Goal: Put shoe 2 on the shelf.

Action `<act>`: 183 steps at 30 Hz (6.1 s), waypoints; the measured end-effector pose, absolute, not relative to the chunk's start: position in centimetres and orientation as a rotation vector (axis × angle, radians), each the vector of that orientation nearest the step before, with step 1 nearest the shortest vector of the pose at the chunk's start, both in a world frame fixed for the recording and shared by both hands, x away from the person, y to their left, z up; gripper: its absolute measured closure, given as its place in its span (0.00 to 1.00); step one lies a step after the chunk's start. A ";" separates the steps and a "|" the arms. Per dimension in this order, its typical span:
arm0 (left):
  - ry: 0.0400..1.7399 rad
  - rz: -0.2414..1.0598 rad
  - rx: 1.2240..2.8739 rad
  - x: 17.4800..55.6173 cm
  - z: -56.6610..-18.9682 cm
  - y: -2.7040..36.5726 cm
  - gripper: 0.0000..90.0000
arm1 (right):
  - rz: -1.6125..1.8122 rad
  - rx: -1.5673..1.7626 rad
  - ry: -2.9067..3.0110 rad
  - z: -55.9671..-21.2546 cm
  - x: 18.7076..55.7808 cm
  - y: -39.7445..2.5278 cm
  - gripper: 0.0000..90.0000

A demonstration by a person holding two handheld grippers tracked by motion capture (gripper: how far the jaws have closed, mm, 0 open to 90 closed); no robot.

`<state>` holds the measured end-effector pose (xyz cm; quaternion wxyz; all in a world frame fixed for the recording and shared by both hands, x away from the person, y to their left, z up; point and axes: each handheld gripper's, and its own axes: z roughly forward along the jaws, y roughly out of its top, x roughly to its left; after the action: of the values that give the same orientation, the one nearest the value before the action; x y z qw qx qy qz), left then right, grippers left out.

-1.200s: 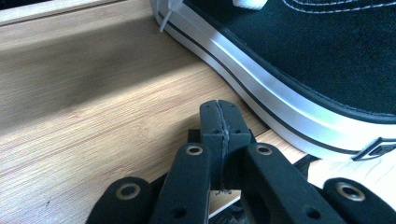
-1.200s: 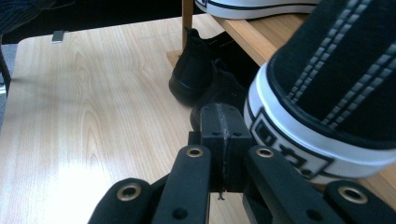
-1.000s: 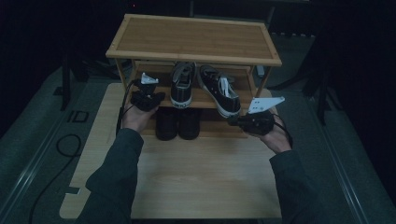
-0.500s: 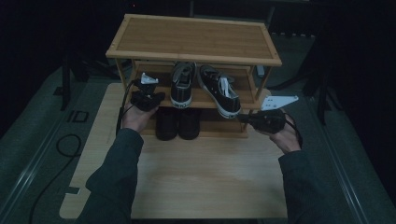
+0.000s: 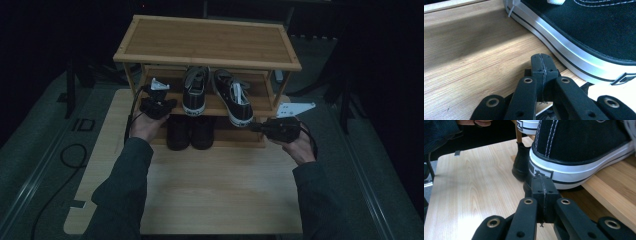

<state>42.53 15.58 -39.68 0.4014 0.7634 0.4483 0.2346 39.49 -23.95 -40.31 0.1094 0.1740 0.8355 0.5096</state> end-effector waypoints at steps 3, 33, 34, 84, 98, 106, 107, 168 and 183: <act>1.135 0.607 1.935 42.5 -39.6 15.5 1.00 | 1.507 0.506 2.454 -40.4 39.5 -23.7 1.00; 1.113 0.641 1.925 42.4 -39.9 14.4 1.00 | 1.538 0.461 2.439 -40.2 39.4 -22.6 1.00; 1.112 0.650 1.931 42.4 -39.9 14.4 1.00 | 1.539 0.460 2.437 -40.1 39.4 -22.5 1.00; 1.121 0.651 1.928 42.3 -39.9 14.3 1.00 | 1.472 0.446 2.413 -40.0 41.7 -17.3 1.00; 1.122 0.646 1.917 42.3 -40.0 14.3 1.00 | 1.457 0.527 2.389 -40.7 42.3 -17.5 1.00; 1.125 0.613 1.903 42.5 -40.0 14.6 1.00 | 1.452 0.552 2.382 -40.7 42.2 -17.7 1.00; 1.127 0.606 1.899 42.5 -40.0 14.7 1.00 | 1.449 0.556 2.378 -40.6 42.2 -17.8 1.00; 1.133 0.600 1.917 43.5 -39.7 12.1 1.00 | 1.477 0.603 2.417 -42.7 41.6 -19.4 1.00; 1.219 0.641 1.900 45.6 -39.2 11.8 1.00 | 1.470 0.635 2.392 -42.7 41.6 -20.1 1.00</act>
<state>45.58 11.76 -39.23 0.3872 0.7465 0.4790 0.2517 41.61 -20.12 -42.75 0.1312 0.2188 0.8239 0.5061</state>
